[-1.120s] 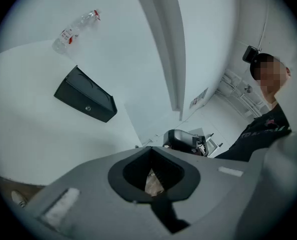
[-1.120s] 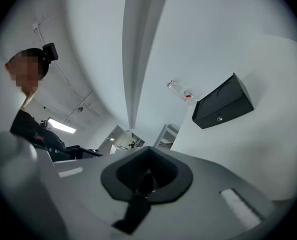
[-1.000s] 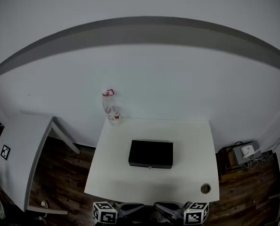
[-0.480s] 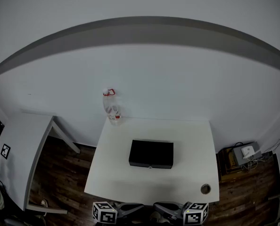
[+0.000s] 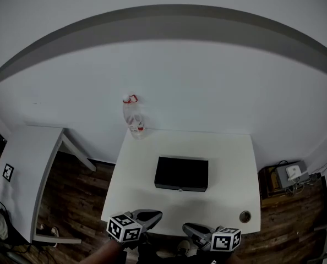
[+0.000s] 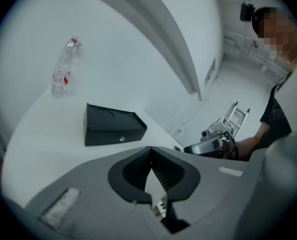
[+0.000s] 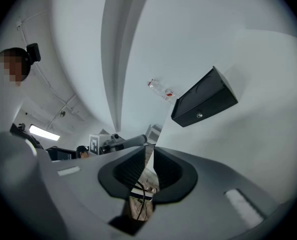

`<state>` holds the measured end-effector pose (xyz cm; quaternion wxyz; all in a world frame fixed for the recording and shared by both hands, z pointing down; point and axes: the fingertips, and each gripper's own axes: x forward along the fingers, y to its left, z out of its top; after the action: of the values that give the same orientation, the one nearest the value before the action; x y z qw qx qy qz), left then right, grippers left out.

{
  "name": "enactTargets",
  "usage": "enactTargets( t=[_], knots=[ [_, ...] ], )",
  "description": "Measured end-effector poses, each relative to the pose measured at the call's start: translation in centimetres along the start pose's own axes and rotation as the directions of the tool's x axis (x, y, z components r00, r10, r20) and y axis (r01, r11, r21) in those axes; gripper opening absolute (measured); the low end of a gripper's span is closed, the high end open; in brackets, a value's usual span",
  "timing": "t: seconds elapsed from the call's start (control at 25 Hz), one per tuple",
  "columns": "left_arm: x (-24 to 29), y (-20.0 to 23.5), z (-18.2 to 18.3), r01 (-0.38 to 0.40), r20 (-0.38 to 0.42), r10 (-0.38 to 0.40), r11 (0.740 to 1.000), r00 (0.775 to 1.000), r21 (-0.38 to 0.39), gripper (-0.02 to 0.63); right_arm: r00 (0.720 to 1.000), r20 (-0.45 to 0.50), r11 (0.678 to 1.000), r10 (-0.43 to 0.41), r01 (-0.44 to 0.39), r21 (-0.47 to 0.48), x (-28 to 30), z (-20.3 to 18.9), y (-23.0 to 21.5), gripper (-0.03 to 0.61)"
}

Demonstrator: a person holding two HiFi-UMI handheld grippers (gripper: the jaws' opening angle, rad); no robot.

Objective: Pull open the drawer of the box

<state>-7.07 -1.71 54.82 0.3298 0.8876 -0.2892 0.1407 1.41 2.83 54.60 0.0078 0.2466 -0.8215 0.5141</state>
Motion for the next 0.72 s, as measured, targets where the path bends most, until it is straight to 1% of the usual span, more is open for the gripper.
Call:
enactTargets(
  t=[0.08,0.16,0.2,0.28,0.36,0.4,0.44,0.64,0.72],
  knots=[
    [0.6,2.7,1.7,-0.085,-0.029,0.089,0.990,0.996,0.116,0.006,0.998,0.006,0.998,-0.062,0.062,0.014,1.2,0.2,-2.3,0.059],
    [1.6,5.1,3.2,-0.150,-0.062,0.169,0.962,0.984,0.229,0.006,0.990,0.012,0.989,-0.143,0.142,0.036,2.3,0.7,-5.1,0.062],
    [2.3,6.3,3.9,-0.176,-0.082,0.208,0.940,0.975,0.291,0.006,0.984,0.014,0.983,-0.179,0.178,0.053,2.9,1.1,-6.5,0.063],
    [3.7,8.5,4.9,-0.208,-0.124,0.280,0.887,0.952,0.412,0.006,0.973,0.019,0.970,-0.229,0.226,0.095,4.2,1.9,-8.7,0.066],
    [5.2,10.5,5.4,-0.212,-0.161,0.331,0.839,0.930,0.500,0.006,0.964,0.025,0.958,-0.263,0.258,0.127,5.4,2.9,-10.3,0.077],
    [6.0,11.2,5.5,-0.205,-0.180,0.344,0.824,0.922,0.528,0.006,0.959,0.027,0.952,-0.280,0.274,0.137,5.9,3.3,-11.0,0.081],
    [6.7,11.9,5.6,-0.195,-0.197,0.351,0.815,0.915,0.546,0.006,0.954,0.029,0.946,-0.297,0.290,0.147,6.4,3.8,-11.6,0.083],
    [9.2,13.3,5.9,-0.150,-0.251,0.371,0.775,0.894,0.614,0.006,0.938,0.035,0.925,-0.344,0.332,0.187,8.4,5.2,-13.9,0.098],
    [9.9,13.6,6.0,-0.145,-0.259,0.380,0.766,0.888,0.626,0.006,0.933,0.031,0.919,-0.358,0.347,0.187,8.8,5.6,-14.5,0.101]
  ],
)
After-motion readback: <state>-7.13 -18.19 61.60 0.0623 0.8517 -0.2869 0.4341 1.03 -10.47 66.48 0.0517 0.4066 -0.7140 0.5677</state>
